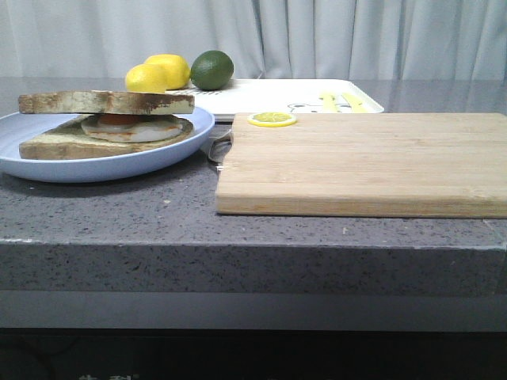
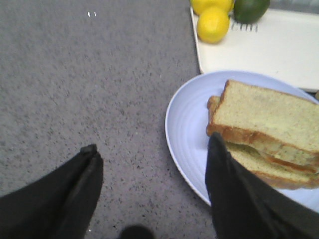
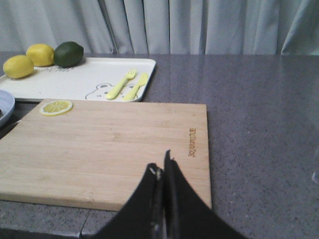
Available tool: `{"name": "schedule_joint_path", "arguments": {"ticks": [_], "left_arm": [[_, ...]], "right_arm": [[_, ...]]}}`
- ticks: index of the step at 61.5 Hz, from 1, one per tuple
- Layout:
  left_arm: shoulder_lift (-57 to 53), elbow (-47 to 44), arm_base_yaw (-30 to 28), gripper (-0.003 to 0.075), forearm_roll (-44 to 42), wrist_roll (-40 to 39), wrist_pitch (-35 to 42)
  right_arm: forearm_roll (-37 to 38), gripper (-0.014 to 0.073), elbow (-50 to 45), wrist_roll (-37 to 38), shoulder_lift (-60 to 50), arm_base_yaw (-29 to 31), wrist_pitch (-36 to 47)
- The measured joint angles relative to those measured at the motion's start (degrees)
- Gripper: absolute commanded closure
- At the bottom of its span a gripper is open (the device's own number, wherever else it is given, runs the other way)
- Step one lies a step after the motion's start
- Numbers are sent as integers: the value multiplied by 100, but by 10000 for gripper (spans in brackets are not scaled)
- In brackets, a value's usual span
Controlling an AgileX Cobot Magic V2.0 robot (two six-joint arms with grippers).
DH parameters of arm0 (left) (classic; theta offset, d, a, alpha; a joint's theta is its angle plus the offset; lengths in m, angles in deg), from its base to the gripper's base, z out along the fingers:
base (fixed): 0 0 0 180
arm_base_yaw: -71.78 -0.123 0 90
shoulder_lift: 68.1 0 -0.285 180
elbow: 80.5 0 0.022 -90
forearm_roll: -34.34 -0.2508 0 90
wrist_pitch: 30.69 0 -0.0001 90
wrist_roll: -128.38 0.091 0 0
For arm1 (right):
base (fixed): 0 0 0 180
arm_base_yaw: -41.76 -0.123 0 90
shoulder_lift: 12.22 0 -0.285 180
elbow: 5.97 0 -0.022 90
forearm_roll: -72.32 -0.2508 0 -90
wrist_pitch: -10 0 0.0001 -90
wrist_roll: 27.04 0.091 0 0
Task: Place bread and move sandwich to tray
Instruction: 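Lower the left gripper to the rim of the blue plate, then grip the plate rim with the left gripper and lift it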
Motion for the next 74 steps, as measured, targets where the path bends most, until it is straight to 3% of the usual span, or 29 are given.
{"name": "schedule_joint_path", "arguments": {"ticks": [17,38,59,66,74], "left_arm": [[2191,1284,0,281,78,0,-1208],[3561,2025,0,282,187,0,-1258],[4044,2245,0,287,372,0,-1199],[4066,2255,0,389,396,0,-1186],[4076,2255,0,625,477,0,-1161]], "right_arm": [[0,654,0,0,0,0,-610],[0,654,0,0,0,0,-830],[0,654,0,0,0,0,-840],[0,654,0,0,0,0,-840],[0,654,0,0,0,0,-840]]}}
